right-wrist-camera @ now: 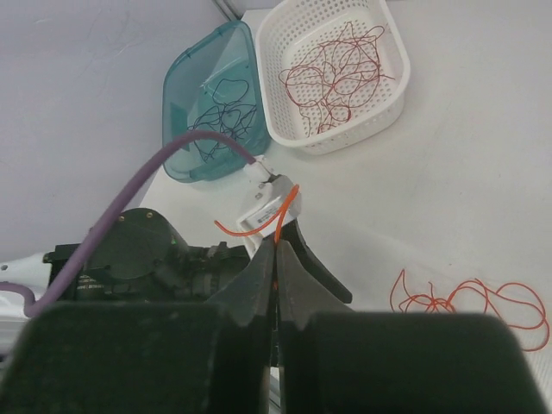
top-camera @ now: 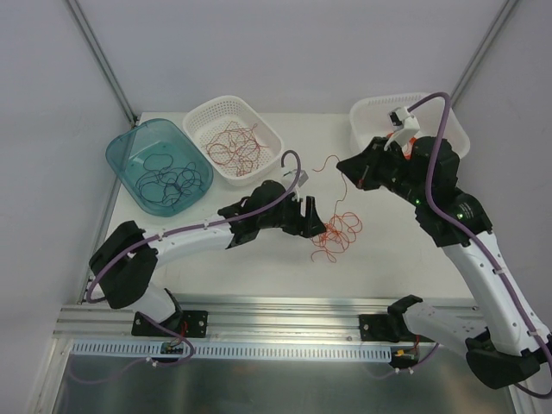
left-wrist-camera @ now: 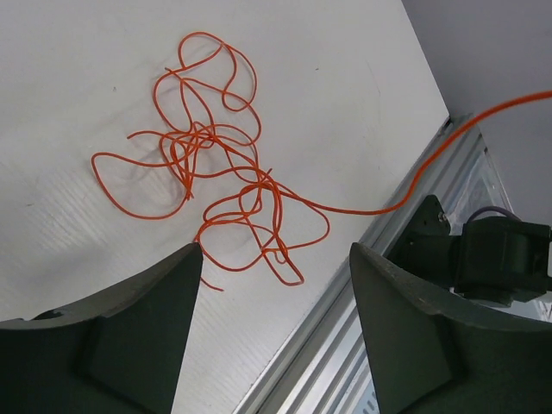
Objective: Untangle the cables
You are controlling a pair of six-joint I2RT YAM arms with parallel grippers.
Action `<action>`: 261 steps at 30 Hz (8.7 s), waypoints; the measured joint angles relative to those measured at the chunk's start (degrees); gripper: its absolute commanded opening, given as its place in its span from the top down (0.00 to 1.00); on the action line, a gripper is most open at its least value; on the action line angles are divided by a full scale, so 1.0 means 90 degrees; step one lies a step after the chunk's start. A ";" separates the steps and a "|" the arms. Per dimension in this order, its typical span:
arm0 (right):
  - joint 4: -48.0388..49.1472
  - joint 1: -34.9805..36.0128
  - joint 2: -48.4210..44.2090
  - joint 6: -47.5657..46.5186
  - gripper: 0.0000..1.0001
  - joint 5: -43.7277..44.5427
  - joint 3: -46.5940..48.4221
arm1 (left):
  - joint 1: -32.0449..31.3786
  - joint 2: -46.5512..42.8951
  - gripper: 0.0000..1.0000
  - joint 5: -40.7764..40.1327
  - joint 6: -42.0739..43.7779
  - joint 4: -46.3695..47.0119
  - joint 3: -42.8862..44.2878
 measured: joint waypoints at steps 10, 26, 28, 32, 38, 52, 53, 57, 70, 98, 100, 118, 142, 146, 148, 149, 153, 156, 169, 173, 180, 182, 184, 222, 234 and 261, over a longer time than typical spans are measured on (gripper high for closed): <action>-0.0104 0.0007 -0.0265 -0.0058 0.99 0.0250 -0.0005 | -0.0180 0.0865 0.82 -0.0168 -0.0226 0.0075 0.0294; -0.1508 -0.0799 -0.0935 -0.0930 0.99 0.2346 0.0007 | 0.2523 -0.1137 1.00 -0.1144 -0.0010 -0.1241 -0.0976; -0.1681 -0.1117 -0.1044 -0.0952 0.99 0.2421 0.0019 | 0.3123 -0.1831 1.00 -0.1253 0.0112 -0.1758 -0.1093; -0.1991 -0.1365 -0.1042 -0.0967 0.99 0.2195 0.0019 | 0.3670 -0.2681 1.00 -0.1275 0.0386 -0.2161 -0.0981; -0.2103 -0.1632 -0.0833 -0.0967 0.99 0.1904 0.0078 | 0.4121 -0.3143 1.00 -0.1299 0.0945 -0.2773 -0.0607; -0.2042 -0.1984 0.0066 -0.0877 0.51 0.1970 -0.1256 | 0.3691 -0.2633 1.00 0.0563 0.0879 -0.2941 -0.1127; -0.2079 -0.1987 0.0245 -0.0908 0.44 0.1970 -0.1379 | 0.3551 -0.2521 1.00 0.0619 0.0826 -0.2885 -0.1197; -0.2154 -0.1831 0.0838 -0.1132 0.36 0.1943 -0.1673 | 0.3121 -0.2072 1.00 0.0733 0.0612 -0.2589 -0.1370; -0.1056 0.0542 0.2028 -0.2657 0.35 -0.0034 -0.1739 | 0.2803 -0.1192 1.00 0.0848 0.0544 -0.2038 -0.1360; -0.0449 0.1639 0.4367 -0.3444 0.99 -0.0794 -0.1433 | 0.2727 -0.1314 0.49 0.0697 0.0600 -0.2004 -0.1362; -0.0617 0.1598 0.4002 -0.3441 0.99 -0.0692 -0.1343 | 0.2727 -0.1460 0.43 0.0656 0.0661 -0.2001 -0.1365; -0.1338 0.1486 0.2771 -0.3082 0.99 -0.0406 -0.0340 | 0.2067 -0.2115 0.34 0.0838 0.1251 -0.1685 -0.1647; -0.1656 0.1409 0.1953 -0.3038 0.99 -0.0027 -0.0316 | 0.1603 -0.0311 1.00 -0.0034 0.1146 -0.1392 -0.0891; -0.1858 0.1105 0.1642 -0.3111 0.99 0.0204 -0.0316 | 0.1678 -0.0333 1.00 -0.0352 0.1222 -0.1535 -0.0857; -0.1953 0.0828 0.1452 -0.3135 0.99 0.0386 -0.0316 | 0.1838 -0.0425 1.00 -0.0459 0.1224 -0.1668 -0.0857; -0.2018 0.0644 0.1350 -0.3140 0.99 0.0476 -0.0316 | 0.1987 -0.0510 1.00 -0.0478 0.1222 -0.1756 -0.0857; -0.2234 -0.0231 0.0940 -0.3109 0.99 0.0794 -0.0316 | 0.2754 -0.1076 1.00 -0.0646 0.1219 -0.1943 -0.0874; -0.2397 -0.0920 0.0644 -0.3026 0.99 0.1056 -0.0223 | 0.3055 -0.1506 1.00 -0.0741 0.1229 -0.1989 -0.0916; -0.1970 -0.2322 -0.0131 -0.2387 0.99 0.0945 0.1729 | 0.3162 -0.1183 1.00 -0.1001 0.0913 -0.2616 -0.1396; -0.1719 -0.2484 -0.0019 -0.2293 0.99 0.0928 0.2399 | 0.3203 -0.0886 1.00 -0.1042 0.0709 -0.2868 -0.1520; -0.1309 -0.2608 0.0163 -0.2295 0.99 0.1358 0.3101 | 0.3701 -0.1260 1.00 -0.1605 0.0566 -0.3599 -0.1545; -0.1258 -0.2620 0.0211 -0.2305 0.99 0.1457 0.3230 | 0.3830 -0.1576 1.00 -0.1894 0.0573 -0.3789 -0.1537; -0.1226 -0.2645 0.0291 -0.2339 0.99 0.1581 0.3417 | 0.3973 -0.1858 1.00 -0.2178 0.0607 -0.4002 -0.1489; -0.0627 -0.2152 0.2730 -0.0957 0.22 0.1064 -0.1812 | 0.4150 -0.3062 0.13 0.0117 0.1581 -0.3772 -0.1625; -0.0124 -0.1231 0.4575 -0.1831 0.10 0.1117 -0.0549 | 0.4150 -0.4830 0.01 0.0226 0.1846 -0.3721 -0.2436; -0.0406 -0.1088 0.6494 -0.2822 0.99 0.0408 0.0860 | 0.4150 -0.6960 0.01 -0.0306 0.1736 -0.3723 -0.3058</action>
